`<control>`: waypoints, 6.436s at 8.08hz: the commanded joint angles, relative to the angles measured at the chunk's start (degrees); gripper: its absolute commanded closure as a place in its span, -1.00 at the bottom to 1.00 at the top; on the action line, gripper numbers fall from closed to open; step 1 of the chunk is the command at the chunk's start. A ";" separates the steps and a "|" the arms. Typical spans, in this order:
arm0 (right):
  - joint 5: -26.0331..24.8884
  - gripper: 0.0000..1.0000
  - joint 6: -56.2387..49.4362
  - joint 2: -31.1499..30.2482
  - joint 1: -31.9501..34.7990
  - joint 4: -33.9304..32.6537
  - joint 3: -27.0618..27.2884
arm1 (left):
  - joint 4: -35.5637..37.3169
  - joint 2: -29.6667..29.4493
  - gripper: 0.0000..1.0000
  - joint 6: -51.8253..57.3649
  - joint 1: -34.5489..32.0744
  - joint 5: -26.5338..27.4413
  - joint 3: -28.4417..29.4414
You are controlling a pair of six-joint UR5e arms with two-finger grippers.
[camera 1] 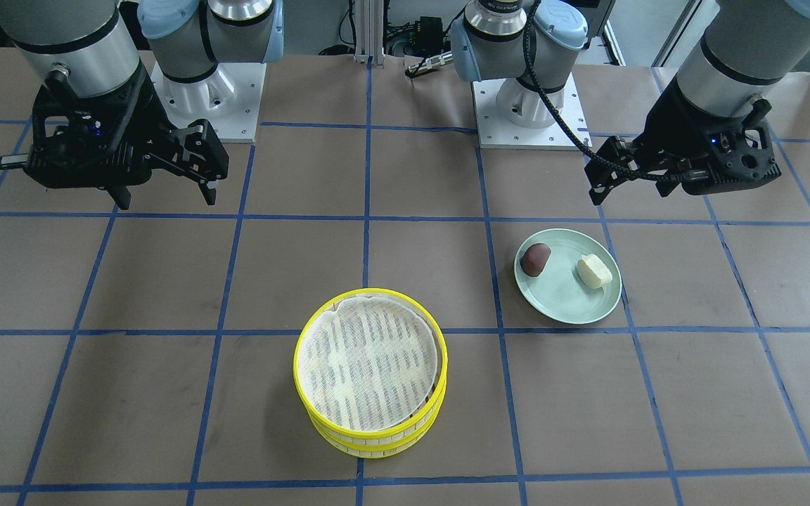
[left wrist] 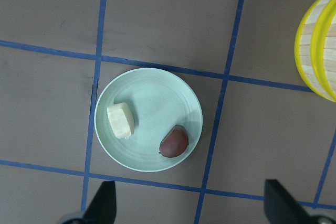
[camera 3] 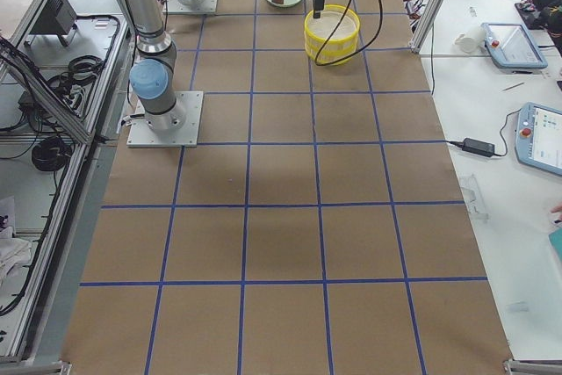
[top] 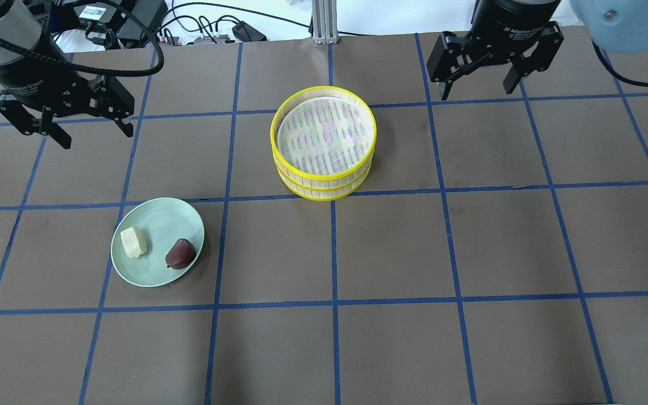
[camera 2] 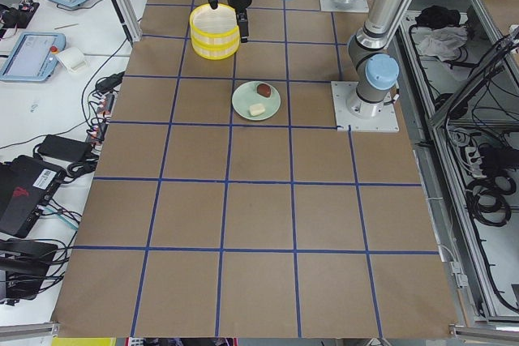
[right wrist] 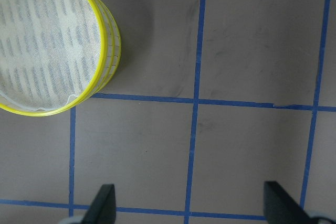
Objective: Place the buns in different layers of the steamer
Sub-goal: 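Move the left gripper down over the white bun on the green plate, then grasp the white bun with left gripper while right gripper reaches the steamer, then lift the white bun with left gripper while right gripper lifts top tier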
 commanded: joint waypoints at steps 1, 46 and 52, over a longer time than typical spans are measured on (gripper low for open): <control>-0.06 -1.00 -0.37 0.00 0.00 -0.37 0.04 | 0.14 0.02 -1.00 0.00 0.23 -0.66 0.08; 6.43 -1.00 8.50 22.59 6.85 -37.81 7.59 | 19.04 -17.21 1.00 -1.32 8.32 3.82 -4.86; 5.39 0.74 7.71 23.03 6.85 -36.93 7.95 | 23.61 -17.47 1.00 -5.44 6.40 1.45 -3.08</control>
